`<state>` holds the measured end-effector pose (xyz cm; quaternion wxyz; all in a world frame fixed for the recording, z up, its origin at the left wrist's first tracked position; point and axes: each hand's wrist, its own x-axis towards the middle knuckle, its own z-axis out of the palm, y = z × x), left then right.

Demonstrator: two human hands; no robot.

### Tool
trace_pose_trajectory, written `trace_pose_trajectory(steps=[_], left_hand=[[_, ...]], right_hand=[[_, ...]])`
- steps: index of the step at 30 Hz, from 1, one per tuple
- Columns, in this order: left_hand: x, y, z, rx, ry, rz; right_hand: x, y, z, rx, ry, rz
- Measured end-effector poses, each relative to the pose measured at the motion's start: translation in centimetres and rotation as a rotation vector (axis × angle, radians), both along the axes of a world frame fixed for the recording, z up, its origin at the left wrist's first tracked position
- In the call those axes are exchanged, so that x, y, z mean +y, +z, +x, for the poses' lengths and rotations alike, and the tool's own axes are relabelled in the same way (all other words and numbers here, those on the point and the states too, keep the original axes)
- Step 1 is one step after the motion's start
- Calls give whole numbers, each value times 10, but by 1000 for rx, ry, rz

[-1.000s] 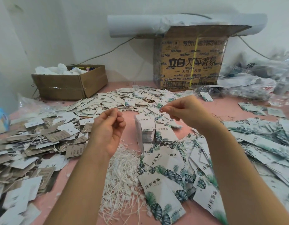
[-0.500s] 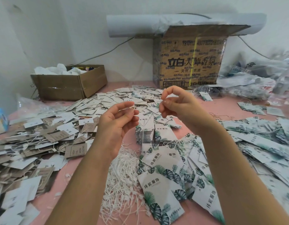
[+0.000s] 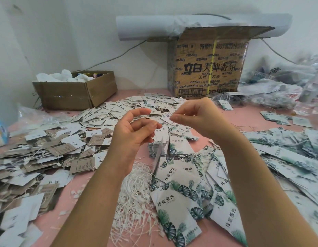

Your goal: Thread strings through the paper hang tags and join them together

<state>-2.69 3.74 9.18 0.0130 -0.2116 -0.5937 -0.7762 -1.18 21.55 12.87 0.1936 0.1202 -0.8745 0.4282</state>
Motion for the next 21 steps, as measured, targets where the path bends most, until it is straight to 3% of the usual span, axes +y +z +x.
trace_pose_trajectory(steps=[3,9,21], left_hand=[[1,0,0,63,29,-32],[3,2,4,132,10,-24],[3,5,5,146,-6,3]], right_hand=[[-2,3,3,78,37,-101],[-20,0,2,54,190,-355],[-19,-2,0,-78,329,-474]])
